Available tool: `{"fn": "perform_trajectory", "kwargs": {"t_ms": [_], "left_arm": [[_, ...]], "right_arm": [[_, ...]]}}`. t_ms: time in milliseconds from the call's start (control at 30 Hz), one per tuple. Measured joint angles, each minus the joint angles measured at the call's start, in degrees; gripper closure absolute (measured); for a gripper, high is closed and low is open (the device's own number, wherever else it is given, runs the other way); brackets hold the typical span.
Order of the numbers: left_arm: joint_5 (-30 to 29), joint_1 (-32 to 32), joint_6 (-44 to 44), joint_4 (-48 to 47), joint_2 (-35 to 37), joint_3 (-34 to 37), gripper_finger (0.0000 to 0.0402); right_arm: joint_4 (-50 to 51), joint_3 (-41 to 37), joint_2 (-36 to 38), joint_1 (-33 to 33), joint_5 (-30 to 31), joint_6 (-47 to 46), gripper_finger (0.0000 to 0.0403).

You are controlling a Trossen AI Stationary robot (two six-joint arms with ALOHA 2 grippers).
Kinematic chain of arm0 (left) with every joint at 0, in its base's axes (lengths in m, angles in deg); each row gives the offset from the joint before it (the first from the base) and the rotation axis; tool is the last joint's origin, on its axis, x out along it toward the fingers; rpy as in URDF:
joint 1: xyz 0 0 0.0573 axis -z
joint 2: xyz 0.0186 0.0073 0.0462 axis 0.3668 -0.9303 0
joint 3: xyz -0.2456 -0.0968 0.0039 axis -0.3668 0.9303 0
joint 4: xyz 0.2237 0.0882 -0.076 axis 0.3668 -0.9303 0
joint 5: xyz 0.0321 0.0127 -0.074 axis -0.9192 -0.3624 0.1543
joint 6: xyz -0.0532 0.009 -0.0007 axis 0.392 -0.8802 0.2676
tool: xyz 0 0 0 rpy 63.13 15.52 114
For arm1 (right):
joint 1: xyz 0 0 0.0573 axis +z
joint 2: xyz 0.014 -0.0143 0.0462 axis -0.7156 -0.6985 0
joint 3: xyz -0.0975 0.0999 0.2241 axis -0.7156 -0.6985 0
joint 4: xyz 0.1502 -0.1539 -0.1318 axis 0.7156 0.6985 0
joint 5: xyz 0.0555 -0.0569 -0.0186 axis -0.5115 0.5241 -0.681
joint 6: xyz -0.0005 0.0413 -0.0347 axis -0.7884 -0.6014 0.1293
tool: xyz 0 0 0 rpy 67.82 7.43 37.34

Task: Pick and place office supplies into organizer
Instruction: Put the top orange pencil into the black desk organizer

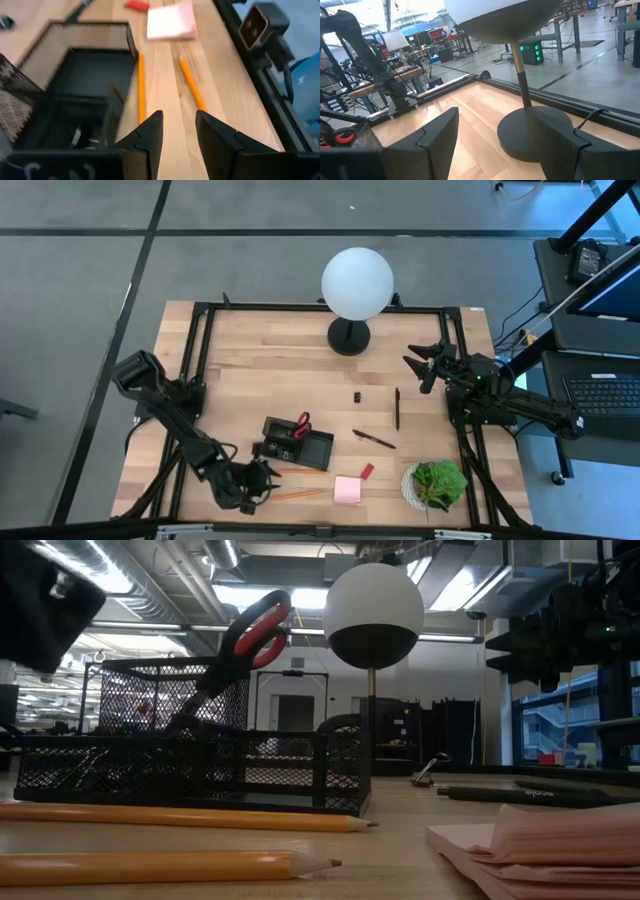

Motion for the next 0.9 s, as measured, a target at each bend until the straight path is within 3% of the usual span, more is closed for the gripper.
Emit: {"fn": "perform_trajectory", "kwargs": {"t_ms": [533,800,900], "left_arm": [[6.57,-3.57,11.55,-15.12,-1.97,-0.02,0.029],[14.1,-6.3,11.69,-16.35,-1.84,-0.14,0.0291],[14.35,-6.79,12.22,-18.98,-1.82,-0.33,0.0298]], "right_arm": [[0.0,0.0,0.0,0.0,0.0,0.22,0.0167],[-0.01,-0.01,0.0,0.0,0.0,0.39,0.0167],[0.0,0.0,0.0,0.0,0.0,0.39,0.0167]]}}
